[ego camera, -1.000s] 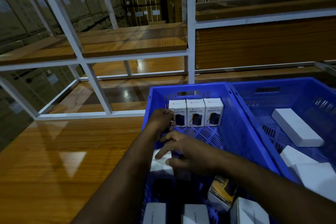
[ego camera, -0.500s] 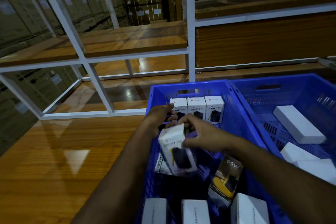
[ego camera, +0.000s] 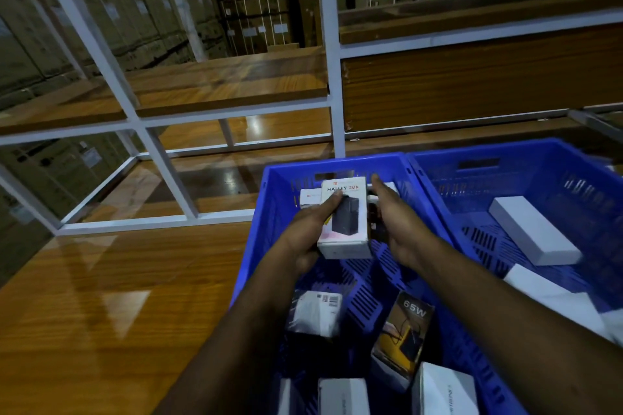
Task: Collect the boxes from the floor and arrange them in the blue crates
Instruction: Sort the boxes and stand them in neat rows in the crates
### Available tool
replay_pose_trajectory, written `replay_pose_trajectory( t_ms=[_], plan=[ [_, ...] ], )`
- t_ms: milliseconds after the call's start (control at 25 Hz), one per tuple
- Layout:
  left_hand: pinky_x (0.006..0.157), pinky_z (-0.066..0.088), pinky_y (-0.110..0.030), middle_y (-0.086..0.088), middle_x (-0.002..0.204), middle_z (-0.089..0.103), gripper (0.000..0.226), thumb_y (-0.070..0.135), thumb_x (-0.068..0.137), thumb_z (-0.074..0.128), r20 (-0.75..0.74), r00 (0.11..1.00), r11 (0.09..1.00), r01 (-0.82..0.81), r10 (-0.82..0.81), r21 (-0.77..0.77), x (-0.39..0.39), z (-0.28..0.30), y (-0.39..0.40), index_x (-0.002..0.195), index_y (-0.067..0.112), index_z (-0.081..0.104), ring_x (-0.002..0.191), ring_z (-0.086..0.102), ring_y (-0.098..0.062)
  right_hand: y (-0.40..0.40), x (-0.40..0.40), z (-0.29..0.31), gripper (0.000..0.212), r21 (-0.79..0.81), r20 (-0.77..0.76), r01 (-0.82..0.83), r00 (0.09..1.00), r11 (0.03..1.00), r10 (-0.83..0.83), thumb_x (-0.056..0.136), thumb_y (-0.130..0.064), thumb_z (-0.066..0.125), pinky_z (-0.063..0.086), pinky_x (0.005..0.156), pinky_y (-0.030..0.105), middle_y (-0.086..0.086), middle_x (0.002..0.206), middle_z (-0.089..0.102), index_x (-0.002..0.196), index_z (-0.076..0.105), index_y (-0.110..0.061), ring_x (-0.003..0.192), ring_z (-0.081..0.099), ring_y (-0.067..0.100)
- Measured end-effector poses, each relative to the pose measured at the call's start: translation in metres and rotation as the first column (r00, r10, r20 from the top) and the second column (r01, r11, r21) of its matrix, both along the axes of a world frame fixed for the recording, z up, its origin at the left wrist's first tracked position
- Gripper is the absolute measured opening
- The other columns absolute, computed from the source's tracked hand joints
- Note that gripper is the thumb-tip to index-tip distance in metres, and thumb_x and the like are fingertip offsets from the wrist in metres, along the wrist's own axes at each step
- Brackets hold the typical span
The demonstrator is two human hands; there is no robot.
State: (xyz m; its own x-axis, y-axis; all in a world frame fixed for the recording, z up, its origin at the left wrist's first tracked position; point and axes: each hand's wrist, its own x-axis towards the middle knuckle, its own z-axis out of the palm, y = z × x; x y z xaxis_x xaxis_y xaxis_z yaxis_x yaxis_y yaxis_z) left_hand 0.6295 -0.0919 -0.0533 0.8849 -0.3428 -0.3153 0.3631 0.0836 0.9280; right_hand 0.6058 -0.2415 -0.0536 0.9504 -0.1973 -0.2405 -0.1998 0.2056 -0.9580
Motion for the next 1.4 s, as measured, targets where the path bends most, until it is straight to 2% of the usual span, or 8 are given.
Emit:
replay_pose_trajectory(
  t_ms=[160,280,440,600,760,960,1160,1400],
  plan=[
    [0.093,0.054,-0.045,-0.019,0.115,0.073,0.051,0.051,0.102,0.042,-0.073,0.994,0.997,-0.079,0.080,0.006,-0.002,-0.007,-0.006,0.117,0.011,0.068,0.095,0.071,-0.032,-0.003,-0.002,0.002,0.027,-0.095,0.115,0.042,0.993,0.995,-0.030,0.102,-0.036,0.051,0.058,0.072,0.040,0.010,0.113,0.067,0.124,0.056,-0.021,0.096,0.069,0.027],
    [0.108,0.046,-0.052,-0.020,0.124,0.069,0.068,0.065,0.098,0.036,-0.067,0.997,0.998,-0.047,0.044,-0.035,-0.002,-0.012,-0.011,0.130,0.013,0.064,0.114,0.066,-0.037,0.000,-0.008,0.007,0.032,-0.071,0.144,0.014,0.990,0.997,-0.003,0.092,-0.031,0.068,0.059,0.068,0.034,0.007,0.098,0.068,0.118,0.056,-0.017,0.081,0.070,0.018],
    [0.105,0.047,-0.052,-0.019,0.123,0.070,0.066,0.068,0.094,0.042,-0.044,0.994,0.992,0.092,-0.096,-0.090,-0.011,-0.002,-0.015,0.127,0.018,0.069,0.117,0.065,-0.037,0.001,-0.011,0.008,0.034,-0.213,0.192,0.059,0.981,0.975,-0.017,0.089,-0.036,0.071,0.048,0.057,0.021,-0.004,0.080,0.060,0.113,0.057,-0.016,0.067,0.063,0.004],
    [0.093,0.054,-0.043,-0.016,0.114,0.074,0.058,0.060,0.096,0.046,-0.043,0.998,0.994,0.048,-0.052,-0.102,-0.015,0.001,-0.017,0.121,0.014,0.071,0.097,0.072,-0.028,-0.001,-0.008,0.006,0.028,-0.214,0.224,0.108,0.973,0.971,-0.058,0.100,-0.043,0.050,0.055,0.069,0.029,0.003,0.097,0.068,0.111,0.057,-0.019,0.083,0.067,0.012],
    [0.094,0.053,-0.045,-0.017,0.121,0.071,0.063,0.063,0.096,0.041,-0.066,0.998,0.980,-0.035,0.022,-0.194,-0.014,0.000,-0.020,0.129,0.015,0.065,0.102,0.070,-0.031,0.000,0.002,-0.002,0.025,-0.223,0.138,0.108,0.987,0.969,-0.079,0.102,-0.041,0.047,0.056,0.080,0.039,0.005,0.119,0.061,0.120,0.054,-0.025,0.100,0.064,0.021],
    [0.108,0.045,-0.050,-0.011,0.126,0.070,0.061,0.064,0.099,0.033,-0.093,0.995,0.970,-0.044,0.022,-0.237,-0.011,-0.005,-0.019,0.138,0.024,0.059,0.118,0.066,-0.031,0.001,-0.003,-0.001,0.039,-0.013,-0.038,-0.061,0.997,0.998,0.060,0.097,-0.054,0.049,0.055,0.078,0.038,0.003,0.107,0.070,0.124,0.055,-0.027,0.096,0.068,0.024],
    [0.102,0.050,-0.051,-0.015,0.123,0.071,0.061,0.064,0.095,0.044,-0.065,0.998,0.969,-0.028,0.012,-0.245,-0.013,0.000,-0.018,0.131,0.020,0.063,0.114,0.068,-0.032,0.004,-0.004,-0.001,0.034,0.158,0.047,-0.102,0.994,0.982,0.095,0.098,-0.042,0.057,0.058,0.087,0.052,0.009,0.117,0.071,0.129,0.055,-0.029,0.102,0.071,0.030],
    [0.091,0.054,-0.044,-0.016,0.122,0.071,0.055,0.058,0.100,0.039,-0.150,0.983,0.948,-0.142,0.102,-0.286,-0.011,-0.003,-0.013,0.129,0.017,0.062,0.099,0.071,-0.030,-0.002,-0.006,0.007,0.026,0.144,0.200,-0.023,0.980,0.989,-0.006,0.103,-0.031,0.049,0.058,0.084,0.044,0.002,0.120,0.070,0.123,0.066,-0.030,0.107,0.068,0.023]
  ],
)
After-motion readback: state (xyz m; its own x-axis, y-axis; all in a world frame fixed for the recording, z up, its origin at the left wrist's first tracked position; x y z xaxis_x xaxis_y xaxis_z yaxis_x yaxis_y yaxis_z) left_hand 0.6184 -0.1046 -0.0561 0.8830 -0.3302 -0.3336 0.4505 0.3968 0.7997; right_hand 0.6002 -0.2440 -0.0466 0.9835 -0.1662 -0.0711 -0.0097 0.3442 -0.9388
